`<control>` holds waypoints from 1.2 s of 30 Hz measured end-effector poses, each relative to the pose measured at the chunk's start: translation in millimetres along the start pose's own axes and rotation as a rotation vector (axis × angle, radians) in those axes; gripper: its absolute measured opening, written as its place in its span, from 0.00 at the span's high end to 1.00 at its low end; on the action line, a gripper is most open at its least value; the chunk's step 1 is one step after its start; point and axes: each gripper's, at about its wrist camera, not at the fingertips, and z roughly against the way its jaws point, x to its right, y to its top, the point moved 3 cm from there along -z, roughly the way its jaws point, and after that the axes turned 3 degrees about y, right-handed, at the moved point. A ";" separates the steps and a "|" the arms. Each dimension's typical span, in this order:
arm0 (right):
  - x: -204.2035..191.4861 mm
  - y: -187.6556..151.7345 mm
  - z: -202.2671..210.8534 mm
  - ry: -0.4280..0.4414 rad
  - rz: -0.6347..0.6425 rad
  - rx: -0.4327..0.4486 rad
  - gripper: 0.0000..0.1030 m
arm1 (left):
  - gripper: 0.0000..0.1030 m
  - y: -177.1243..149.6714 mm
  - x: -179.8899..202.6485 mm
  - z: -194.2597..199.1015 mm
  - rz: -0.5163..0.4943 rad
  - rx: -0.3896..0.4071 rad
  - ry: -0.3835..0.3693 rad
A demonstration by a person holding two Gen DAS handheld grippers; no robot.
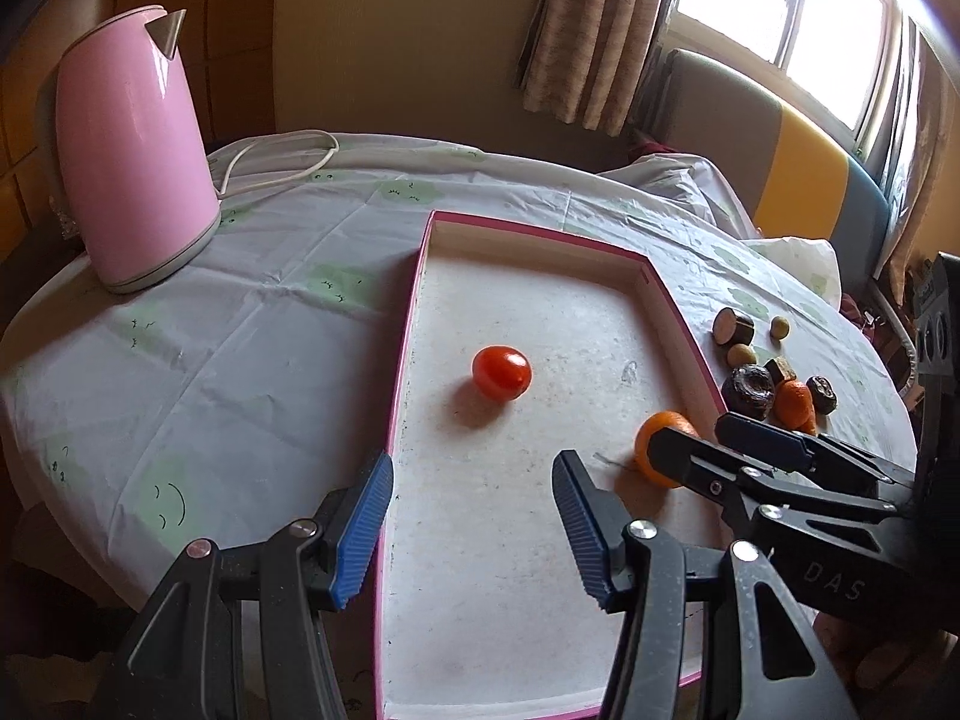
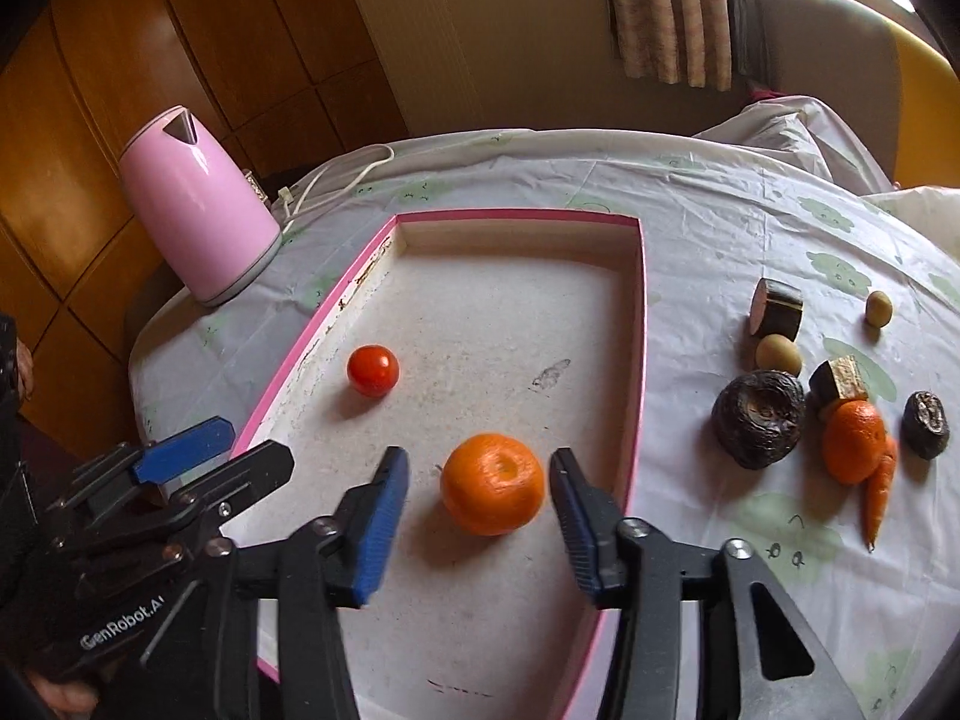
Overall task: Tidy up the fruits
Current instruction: 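Lower the mandarin into the tray and open the right gripper, then grasp the dark round dried fruit with the left gripper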
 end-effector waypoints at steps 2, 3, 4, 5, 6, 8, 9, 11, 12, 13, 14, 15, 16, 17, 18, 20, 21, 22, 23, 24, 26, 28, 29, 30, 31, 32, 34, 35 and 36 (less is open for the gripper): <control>1.3 -1.3 2.8 -0.007 -0.002 0.004 0.36 | 0.46 -0.3 0.2 0.4 0.001 0.002 -0.003; 1.8 -2.6 6.2 -0.010 -0.003 0.012 0.36 | 0.46 -0.2 0.9 0.8 -0.001 0.005 -0.004; 3.0 -3.8 11.0 -0.016 -0.004 0.022 0.36 | 0.46 -0.2 2.2 1.0 -0.005 0.005 -0.006; 4.4 -5.0 15.7 -0.022 -0.007 0.034 0.36 | 0.46 -0.3 4.0 1.5 -0.010 0.005 -0.008; 6.8 -6.6 20.6 -0.031 -0.016 0.046 0.36 | 0.46 -0.3 5.4 2.3 -0.014 0.009 -0.010; 12.7 -9.5 30.0 -0.053 -0.034 0.071 0.34 | 0.46 -0.6 9.6 4.4 -0.024 0.016 -0.017; 15.4 -11.4 34.4 -0.069 -0.039 0.082 0.33 | 0.46 -0.7 11.7 5.1 -0.032 0.018 -0.018; 22.5 -15.2 42.8 -0.097 -0.055 0.104 0.32 | 0.46 -0.7 15.6 6.4 -0.043 0.024 -0.020; 26.8 -17.2 46.8 -0.105 -0.068 0.113 0.32 | 0.46 -0.6 17.7 6.7 -0.048 0.024 -0.025; 30.8 -19.3 50.3 -0.115 -0.079 0.119 0.32 | 0.46 -0.5 19.4 6.9 -0.053 0.024 -0.029; 35.0 -21.4 53.6 -0.128 -0.087 0.125 0.32 | 0.46 -0.8 21.6 6.9 -0.058 0.024 -0.032; 39.0 -23.2 56.7 -0.142 -0.095 0.130 0.32 | 0.46 -0.9 23.8 6.7 -0.065 0.022 -0.035; 43.2 -24.7 59.6 -0.151 -0.103 0.135 0.32 | 0.46 -1.3 26.4 6.4 -0.071 0.020 -0.040; 47.8 -26.5 63.1 -0.161 -0.111 0.141 0.32 | 0.46 -1.7 29.3 6.6 -0.078 0.020 -0.046; 52.8 -28.4 66.7 -0.174 -0.122 0.148 0.32 | 0.46 -2.2 33.3 6.7 -0.088 0.020 -0.052; 64.1 -32.5 74.0 -0.201 -0.150 0.162 0.32 | 0.46 -3.3 41.2 7.4 -0.110 0.022 -0.069; 70.5 -35.4 77.6 -0.216 -0.163 0.165 0.32 | 0.46 -3.9 45.1 7.8 -0.120 0.025 -0.078; 77.5 -37.9 80.6 -0.232 -0.178 0.167 0.32 | 0.46 -4.5 49.2 8.2 -0.128 0.027 -0.086; 84.7 -40.4 83.1 -0.247 -0.195 0.166 0.34 | 0.46 -5.1 52.9 8.7 -0.135 0.031 -0.097; 92.3 -43.3 85.5 -0.260 -0.212 0.164 0.36 | 0.46 -5.5 56.6 9.5 -0.141 0.034 -0.111; 105.7 -49.0 88.8 -0.289 -0.240 0.158 0.41 | 0.46 -6.9 63.2 9.9 -0.153 0.030 -0.124; 118.0 -55.0 91.2 -0.311 -0.267 0.152 0.42 | 0.46 -8.2 68.6 8.8 -0.161 0.018 -0.136; 123.1 -57.5 92.1 -0.314 -0.280 0.150 0.44 | 0.46 -8.6 71.0 8.1 -0.165 0.012 -0.141; 127.2 -59.8 92.7 -0.321 -0.288 0.148 0.45 | 0.46 -9.0 72.7 7.7 -0.166 0.009 -0.143; 130.8 -61.4 93.0 -0.331 -0.291 0.145 0.47 | 0.46 -8.8 74.3 7.5 -0.166 0.005 -0.147; 133.4 -63.1 92.8 -0.337 -0.294 0.141 0.47 | 0.46 -8.8 76.5 7.1 -0.168 -0.003 -0.157; 138.7 -65.9 93.6 -0.339 -0.303 0.139 0.50 | 0.46 -8.8 81.2 5.4 -0.166 -0.025 -0.179; 140.4 -67.3 93.7 -0.342 -0.305 0.138 0.51 | 0.46 -7.9 84.7 4.8 -0.170 -0.032 -0.189; 142.6 -68.4 94.2 -0.347 -0.308 0.137 0.51 | 0.46 -6.6 89.6 4.0 -0.184 -0.037 -0.203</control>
